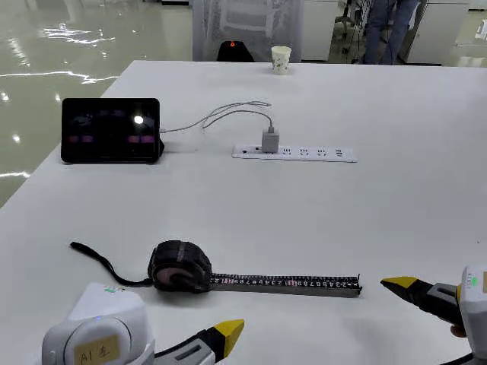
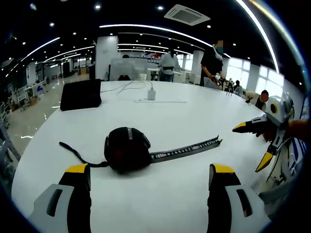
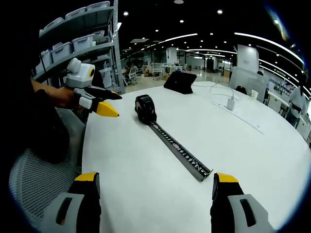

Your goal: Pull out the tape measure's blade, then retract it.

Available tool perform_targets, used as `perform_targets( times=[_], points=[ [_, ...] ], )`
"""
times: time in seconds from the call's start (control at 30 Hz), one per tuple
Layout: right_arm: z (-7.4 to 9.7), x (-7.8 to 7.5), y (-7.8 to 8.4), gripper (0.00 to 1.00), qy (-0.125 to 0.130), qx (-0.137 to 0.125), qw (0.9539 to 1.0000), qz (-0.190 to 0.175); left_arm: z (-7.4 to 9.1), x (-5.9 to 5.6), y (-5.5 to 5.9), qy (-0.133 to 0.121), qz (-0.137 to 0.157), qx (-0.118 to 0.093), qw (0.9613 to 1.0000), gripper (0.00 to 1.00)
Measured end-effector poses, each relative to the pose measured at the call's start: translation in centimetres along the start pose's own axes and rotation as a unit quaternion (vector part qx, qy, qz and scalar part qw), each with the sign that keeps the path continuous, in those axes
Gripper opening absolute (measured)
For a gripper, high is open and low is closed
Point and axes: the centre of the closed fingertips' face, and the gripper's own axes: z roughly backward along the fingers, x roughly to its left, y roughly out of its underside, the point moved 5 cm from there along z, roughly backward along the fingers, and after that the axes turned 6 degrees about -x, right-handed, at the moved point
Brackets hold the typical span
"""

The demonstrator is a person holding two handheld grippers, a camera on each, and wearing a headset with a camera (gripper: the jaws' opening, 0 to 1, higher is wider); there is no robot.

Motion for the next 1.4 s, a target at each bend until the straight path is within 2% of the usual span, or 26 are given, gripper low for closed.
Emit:
perform_targets(
  times=[0.47,0.9,1.4],
  points=[
    [-0.2,-3.2,0.6,0.91,-0.025,0.023,0.9989,0.031,-1.9,0.5,-0.4,-0.013,-0.006,-0.003,0.9999,0.99],
    [-1.3,-4.3,0.7,0.75,-0.060,0.048,0.9946,0.069,-3.2,1.3,-0.7,-0.028,0.003,-0.005,0.9996,0.99],
    [-2.7,-6.6,0.6,0.53,-0.074,0.073,0.9882,0.113,-5.0,2.1,-1.3,-0.038,0.012,-0.007,0.9992,0.98]
  ],
)
